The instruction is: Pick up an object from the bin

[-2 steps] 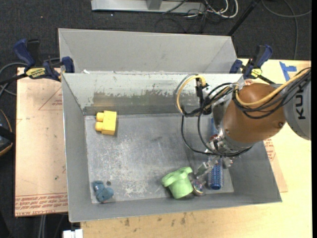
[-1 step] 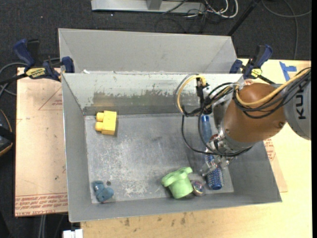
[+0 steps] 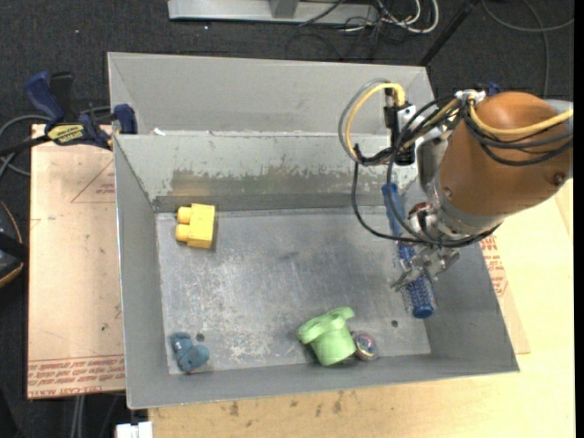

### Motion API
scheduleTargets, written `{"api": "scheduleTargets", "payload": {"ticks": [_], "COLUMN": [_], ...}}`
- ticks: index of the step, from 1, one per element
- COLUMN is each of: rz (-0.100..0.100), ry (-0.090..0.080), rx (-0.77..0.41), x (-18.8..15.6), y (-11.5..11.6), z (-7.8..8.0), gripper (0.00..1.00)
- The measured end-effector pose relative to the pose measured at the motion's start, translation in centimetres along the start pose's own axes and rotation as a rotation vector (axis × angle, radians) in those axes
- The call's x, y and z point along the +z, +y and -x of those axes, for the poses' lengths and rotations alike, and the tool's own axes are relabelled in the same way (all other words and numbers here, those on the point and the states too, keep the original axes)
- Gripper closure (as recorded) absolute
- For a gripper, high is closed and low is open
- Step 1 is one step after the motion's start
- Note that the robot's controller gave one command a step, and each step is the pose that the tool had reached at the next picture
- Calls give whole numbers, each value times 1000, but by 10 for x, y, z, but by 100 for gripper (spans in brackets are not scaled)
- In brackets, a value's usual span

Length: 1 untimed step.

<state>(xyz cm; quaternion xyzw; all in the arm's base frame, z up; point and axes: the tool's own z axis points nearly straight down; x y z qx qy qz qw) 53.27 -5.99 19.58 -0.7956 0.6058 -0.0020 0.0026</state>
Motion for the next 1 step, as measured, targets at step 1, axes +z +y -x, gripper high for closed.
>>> {"api": "scheduleTargets", "payload": {"ticks": [1], "rz": [3], "ry": [-2], "rx": [-290], "x": [-55], "y": [-9], "z": [1], "gripper": [100]}}
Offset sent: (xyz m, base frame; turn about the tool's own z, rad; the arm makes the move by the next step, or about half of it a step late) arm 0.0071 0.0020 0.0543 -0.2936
